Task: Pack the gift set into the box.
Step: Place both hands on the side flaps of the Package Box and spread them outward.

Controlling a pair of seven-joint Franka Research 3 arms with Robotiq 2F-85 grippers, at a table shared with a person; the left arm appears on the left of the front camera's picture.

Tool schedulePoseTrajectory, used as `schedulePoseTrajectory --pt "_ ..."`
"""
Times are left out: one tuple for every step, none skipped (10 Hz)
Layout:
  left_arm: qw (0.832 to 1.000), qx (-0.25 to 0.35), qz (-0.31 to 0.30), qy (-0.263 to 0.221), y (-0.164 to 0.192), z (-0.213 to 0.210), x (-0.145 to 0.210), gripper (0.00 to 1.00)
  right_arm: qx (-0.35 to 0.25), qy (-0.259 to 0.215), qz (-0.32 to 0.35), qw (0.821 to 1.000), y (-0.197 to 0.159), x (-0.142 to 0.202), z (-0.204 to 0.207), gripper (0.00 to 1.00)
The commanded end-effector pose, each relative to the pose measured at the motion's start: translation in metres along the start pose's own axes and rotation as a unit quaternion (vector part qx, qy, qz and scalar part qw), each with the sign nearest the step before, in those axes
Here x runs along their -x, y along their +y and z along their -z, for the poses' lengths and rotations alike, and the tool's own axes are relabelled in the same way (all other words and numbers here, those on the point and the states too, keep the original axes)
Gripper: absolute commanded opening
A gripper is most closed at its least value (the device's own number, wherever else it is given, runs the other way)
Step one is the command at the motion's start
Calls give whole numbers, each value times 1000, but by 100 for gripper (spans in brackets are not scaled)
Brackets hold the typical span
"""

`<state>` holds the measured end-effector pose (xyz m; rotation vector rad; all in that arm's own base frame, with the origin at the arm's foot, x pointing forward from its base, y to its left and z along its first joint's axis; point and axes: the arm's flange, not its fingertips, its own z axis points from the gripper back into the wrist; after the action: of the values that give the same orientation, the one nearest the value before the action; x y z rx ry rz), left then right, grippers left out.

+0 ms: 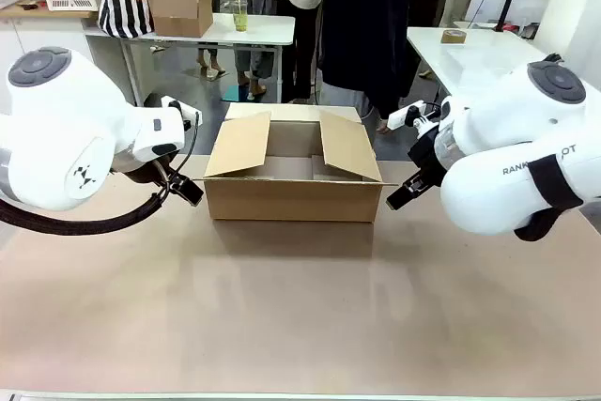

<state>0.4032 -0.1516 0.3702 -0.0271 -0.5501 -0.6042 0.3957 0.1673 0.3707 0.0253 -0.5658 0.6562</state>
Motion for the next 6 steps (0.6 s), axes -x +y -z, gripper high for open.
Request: schedulePoseTrajectory --pt "1000 0 0 0 0 0 0 100 0 0 0 1000 0 0 0 100" --pt "1000 0 0 0 0 0 0 100 0 0 0 1000 0 0 0 100" --pt "1000 0 0 0 0 0 0 100 0 0 0 1000 0 0 0 100" --pt "1000 0 0 0 0 0 0 100 0 0 0 1000 0 0 0 100" --pt "1000 0 0 0 0 0 0 100 0 0 0 1000 0 0 0 100" --pt "1000 0 0 0 0 0 0 100 0 0 0 1000 0 0 0 100"
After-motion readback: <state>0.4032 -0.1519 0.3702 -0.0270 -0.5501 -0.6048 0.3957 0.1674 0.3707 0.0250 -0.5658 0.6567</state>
